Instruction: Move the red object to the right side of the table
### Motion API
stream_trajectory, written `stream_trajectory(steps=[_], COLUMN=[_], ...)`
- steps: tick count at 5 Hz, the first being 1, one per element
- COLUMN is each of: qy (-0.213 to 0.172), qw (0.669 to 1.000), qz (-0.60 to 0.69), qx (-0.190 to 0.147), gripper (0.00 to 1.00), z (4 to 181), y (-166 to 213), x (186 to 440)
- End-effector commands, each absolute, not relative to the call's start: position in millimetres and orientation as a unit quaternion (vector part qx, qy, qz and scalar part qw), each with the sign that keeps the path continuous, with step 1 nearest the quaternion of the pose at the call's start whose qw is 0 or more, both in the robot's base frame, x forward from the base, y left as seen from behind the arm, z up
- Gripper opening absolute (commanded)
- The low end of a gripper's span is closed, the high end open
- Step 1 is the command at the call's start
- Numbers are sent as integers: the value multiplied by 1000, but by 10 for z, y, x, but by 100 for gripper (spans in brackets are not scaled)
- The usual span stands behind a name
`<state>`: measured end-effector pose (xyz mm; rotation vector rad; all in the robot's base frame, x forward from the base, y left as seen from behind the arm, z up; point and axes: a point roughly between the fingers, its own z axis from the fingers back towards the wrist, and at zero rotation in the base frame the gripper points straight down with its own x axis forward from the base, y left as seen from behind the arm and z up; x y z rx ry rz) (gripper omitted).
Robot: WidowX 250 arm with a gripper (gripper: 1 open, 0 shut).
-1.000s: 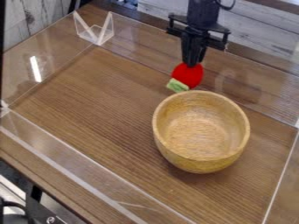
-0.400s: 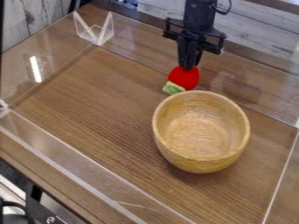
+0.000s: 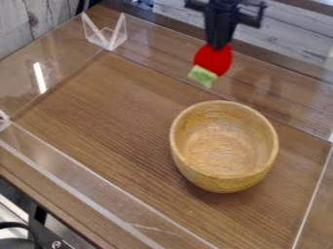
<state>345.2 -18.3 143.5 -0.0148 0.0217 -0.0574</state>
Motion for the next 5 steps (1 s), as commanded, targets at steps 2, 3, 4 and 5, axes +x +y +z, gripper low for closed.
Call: stream_trajectory(steps=[2,3,4,5], qy=[-20,-26,-35,-37], qw=[999,999,998,997], qz=[-38,-29,-28,-23], qx=[-24,-38,-51,-64], gripper=[0,0,0,0], z=[1628,1594,1594,1497], y=[-750,-993,-1182,-1325], x=[3035,2808,2651,2509])
